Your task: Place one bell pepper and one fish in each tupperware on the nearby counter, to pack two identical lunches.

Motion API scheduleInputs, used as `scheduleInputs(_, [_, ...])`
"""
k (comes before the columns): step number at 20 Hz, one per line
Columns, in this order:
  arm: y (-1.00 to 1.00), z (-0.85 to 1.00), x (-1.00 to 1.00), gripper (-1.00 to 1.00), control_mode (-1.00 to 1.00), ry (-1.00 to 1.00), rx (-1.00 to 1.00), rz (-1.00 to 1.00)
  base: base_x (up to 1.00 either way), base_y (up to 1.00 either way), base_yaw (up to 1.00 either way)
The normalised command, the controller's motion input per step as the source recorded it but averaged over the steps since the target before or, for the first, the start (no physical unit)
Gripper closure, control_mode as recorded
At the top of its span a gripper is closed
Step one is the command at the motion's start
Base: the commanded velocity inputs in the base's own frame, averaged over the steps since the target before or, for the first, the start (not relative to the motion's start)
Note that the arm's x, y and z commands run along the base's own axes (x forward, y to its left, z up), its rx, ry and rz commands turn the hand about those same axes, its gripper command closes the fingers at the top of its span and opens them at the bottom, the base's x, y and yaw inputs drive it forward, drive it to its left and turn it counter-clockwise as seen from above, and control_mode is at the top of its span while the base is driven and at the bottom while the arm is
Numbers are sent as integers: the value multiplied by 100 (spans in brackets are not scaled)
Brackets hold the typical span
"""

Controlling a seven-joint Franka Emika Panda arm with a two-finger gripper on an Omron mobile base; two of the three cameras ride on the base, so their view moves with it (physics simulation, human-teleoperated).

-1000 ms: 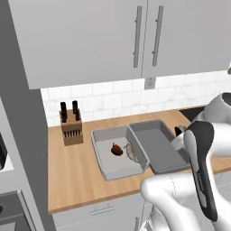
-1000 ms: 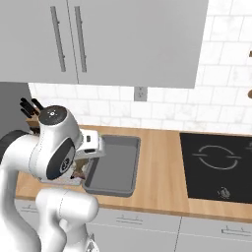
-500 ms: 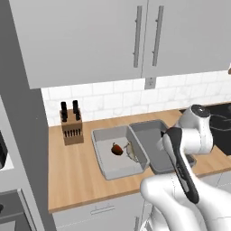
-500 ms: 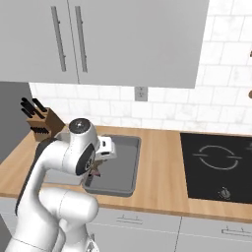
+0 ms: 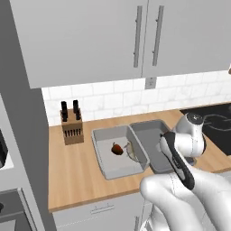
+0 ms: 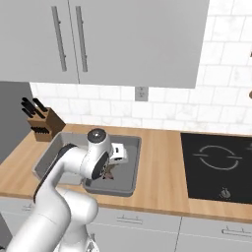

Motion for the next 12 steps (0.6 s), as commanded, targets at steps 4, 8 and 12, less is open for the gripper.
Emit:
scheduleInputs(4, [-20, -7, 55, 100, -100, 0, 0, 0, 0, 0, 0])
scheduleInputs(8, [0, -23, 63, 100, -100, 0, 0, 0, 0, 0, 0])
scheduleInputs(12, [-2, -48, 46, 100, -100, 0, 0, -2, 0, 0, 0])
